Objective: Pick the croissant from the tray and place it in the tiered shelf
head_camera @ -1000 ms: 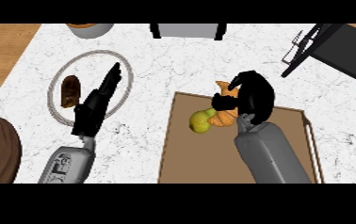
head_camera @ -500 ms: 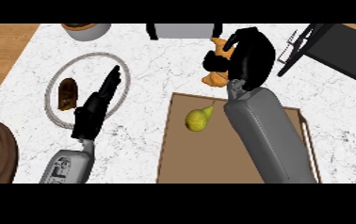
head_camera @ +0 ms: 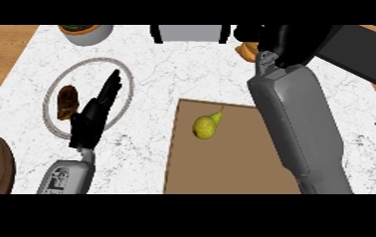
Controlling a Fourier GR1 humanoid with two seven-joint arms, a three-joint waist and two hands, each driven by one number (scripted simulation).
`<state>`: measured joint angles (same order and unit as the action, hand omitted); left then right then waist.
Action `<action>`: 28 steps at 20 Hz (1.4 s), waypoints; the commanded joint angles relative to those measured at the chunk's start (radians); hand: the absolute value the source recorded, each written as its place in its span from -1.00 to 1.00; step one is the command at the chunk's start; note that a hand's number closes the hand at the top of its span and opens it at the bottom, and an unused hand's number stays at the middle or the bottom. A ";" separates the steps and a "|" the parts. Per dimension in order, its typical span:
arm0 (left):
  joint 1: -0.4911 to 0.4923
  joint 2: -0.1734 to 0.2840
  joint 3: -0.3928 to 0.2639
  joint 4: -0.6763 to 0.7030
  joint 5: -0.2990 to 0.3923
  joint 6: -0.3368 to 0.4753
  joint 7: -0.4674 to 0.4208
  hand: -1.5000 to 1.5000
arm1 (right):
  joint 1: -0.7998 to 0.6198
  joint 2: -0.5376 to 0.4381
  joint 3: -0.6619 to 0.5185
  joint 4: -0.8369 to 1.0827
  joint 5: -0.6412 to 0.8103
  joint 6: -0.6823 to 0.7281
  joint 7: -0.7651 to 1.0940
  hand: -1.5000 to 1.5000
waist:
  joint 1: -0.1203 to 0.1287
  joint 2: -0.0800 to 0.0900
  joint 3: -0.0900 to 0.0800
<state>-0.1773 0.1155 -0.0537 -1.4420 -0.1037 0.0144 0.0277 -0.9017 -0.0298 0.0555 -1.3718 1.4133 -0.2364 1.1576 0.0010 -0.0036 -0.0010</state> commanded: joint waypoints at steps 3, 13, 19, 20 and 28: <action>0.002 -0.016 -0.008 -0.003 -0.002 0.002 0.014 0.00 | -0.105 -0.010 -0.053 -0.024 0.164 0.129 0.182 1.00 | -0.002 -0.002 0.000; 0.022 -0.007 -0.008 -0.031 -0.021 0.000 0.010 0.00 | -0.218 -0.164 -0.238 0.065 0.151 0.162 0.025 1.00 | 0.008 0.003 0.001; -0.017 -0.006 0.014 -0.003 -0.015 -0.005 0.005 0.00 | -0.208 -0.219 -0.278 0.091 0.177 0.135 -0.022 1.00 | 0.005 0.004 0.001; -0.038 -0.005 0.011 -0.045 -0.007 -0.011 0.073 0.00 | -0.200 -0.290 -0.313 0.050 0.120 0.204 -0.110 1.00 | -0.001 0.002 0.001; 0.032 -0.089 -0.062 0.043 -0.092 0.055 -0.056 0.00 | -0.191 -0.346 -0.295 0.099 0.154 0.190 -0.161 1.00 | -0.001 0.004 0.000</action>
<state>-0.1721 0.0782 -0.0707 -1.4495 -0.1426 0.0236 0.0345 -1.0948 -0.3362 -0.2414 -1.2680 1.5675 -0.0666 1.0115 0.0034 0.0000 -0.0002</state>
